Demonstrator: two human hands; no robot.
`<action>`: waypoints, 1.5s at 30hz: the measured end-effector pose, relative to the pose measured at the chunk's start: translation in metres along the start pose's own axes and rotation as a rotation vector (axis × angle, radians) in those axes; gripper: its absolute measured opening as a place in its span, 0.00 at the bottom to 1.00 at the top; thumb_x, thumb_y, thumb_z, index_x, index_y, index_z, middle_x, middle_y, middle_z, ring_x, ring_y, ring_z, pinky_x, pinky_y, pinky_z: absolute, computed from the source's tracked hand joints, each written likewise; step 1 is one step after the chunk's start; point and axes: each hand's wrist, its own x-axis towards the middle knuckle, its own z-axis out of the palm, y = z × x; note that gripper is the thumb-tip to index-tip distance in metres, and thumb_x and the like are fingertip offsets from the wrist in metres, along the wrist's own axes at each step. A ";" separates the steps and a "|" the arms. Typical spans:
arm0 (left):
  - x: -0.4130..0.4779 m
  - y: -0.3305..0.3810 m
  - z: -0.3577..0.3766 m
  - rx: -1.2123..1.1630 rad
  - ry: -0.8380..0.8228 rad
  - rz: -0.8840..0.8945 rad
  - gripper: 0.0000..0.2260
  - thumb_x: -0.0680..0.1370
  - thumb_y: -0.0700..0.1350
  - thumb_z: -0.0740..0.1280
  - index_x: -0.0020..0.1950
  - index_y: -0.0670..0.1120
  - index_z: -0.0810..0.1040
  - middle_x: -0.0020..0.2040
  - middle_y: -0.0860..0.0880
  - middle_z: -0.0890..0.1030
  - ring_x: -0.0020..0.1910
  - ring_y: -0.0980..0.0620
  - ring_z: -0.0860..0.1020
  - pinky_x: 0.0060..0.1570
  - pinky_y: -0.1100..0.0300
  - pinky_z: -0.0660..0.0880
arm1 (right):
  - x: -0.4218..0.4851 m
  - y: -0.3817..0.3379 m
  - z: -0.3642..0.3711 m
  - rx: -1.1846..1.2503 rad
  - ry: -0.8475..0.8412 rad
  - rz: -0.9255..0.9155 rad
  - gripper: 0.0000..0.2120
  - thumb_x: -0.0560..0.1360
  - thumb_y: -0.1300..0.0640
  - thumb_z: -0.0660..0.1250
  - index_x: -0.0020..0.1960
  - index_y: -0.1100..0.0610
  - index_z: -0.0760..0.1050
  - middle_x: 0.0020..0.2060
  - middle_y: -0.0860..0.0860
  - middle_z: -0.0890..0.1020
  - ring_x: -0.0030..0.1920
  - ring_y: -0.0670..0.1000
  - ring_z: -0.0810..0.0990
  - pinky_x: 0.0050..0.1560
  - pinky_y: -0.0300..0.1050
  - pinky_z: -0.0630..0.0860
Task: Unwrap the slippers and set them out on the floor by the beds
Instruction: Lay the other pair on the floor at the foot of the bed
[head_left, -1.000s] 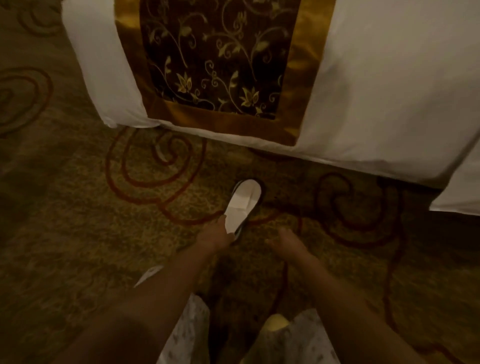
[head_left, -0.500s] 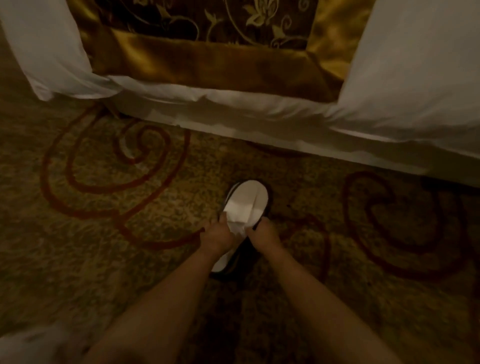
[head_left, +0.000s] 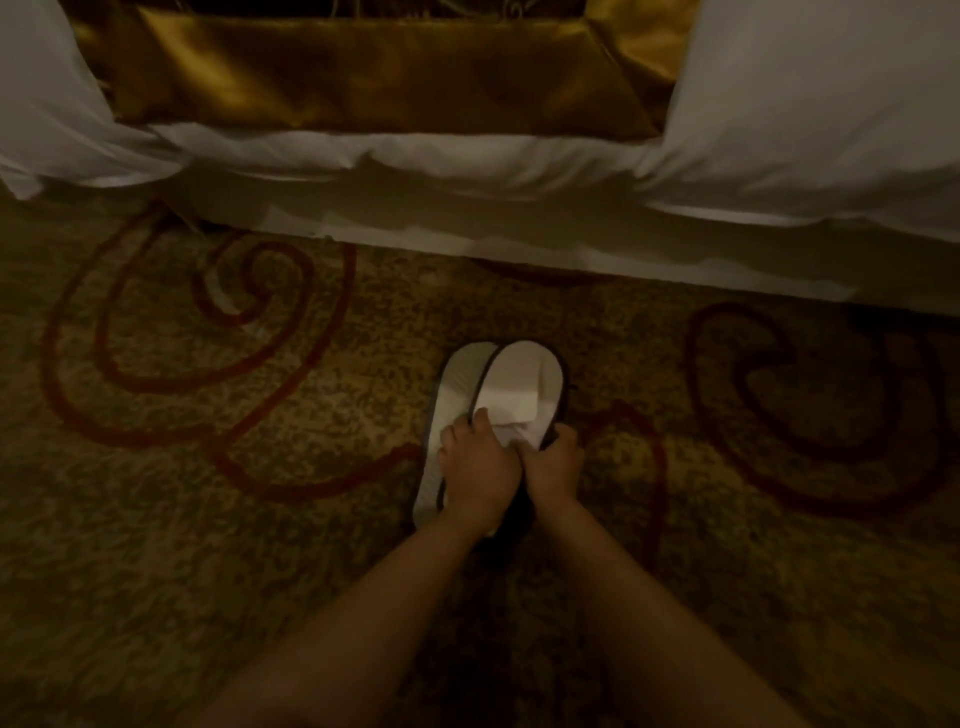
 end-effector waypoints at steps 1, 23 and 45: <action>-0.003 0.006 0.005 -0.042 -0.021 0.007 0.26 0.77 0.48 0.60 0.73 0.44 0.59 0.71 0.42 0.65 0.68 0.43 0.64 0.68 0.51 0.61 | 0.002 0.002 -0.009 0.008 0.022 -0.029 0.27 0.72 0.61 0.69 0.68 0.63 0.65 0.63 0.61 0.73 0.58 0.56 0.75 0.52 0.43 0.72; 0.012 -0.009 0.017 0.116 0.109 -0.054 0.28 0.77 0.46 0.60 0.75 0.45 0.54 0.76 0.41 0.58 0.73 0.42 0.58 0.70 0.48 0.57 | 0.015 0.001 -0.037 -0.618 0.160 -0.464 0.18 0.76 0.57 0.62 0.65 0.59 0.67 0.61 0.57 0.73 0.58 0.55 0.74 0.55 0.46 0.72; 0.048 -0.058 -0.092 -1.226 -0.316 -0.533 0.15 0.81 0.50 0.53 0.58 0.44 0.75 0.49 0.46 0.78 0.52 0.48 0.75 0.51 0.53 0.73 | 0.014 -0.059 -0.023 0.119 -0.542 -0.028 0.19 0.74 0.64 0.68 0.63 0.67 0.71 0.39 0.53 0.80 0.30 0.47 0.75 0.23 0.33 0.73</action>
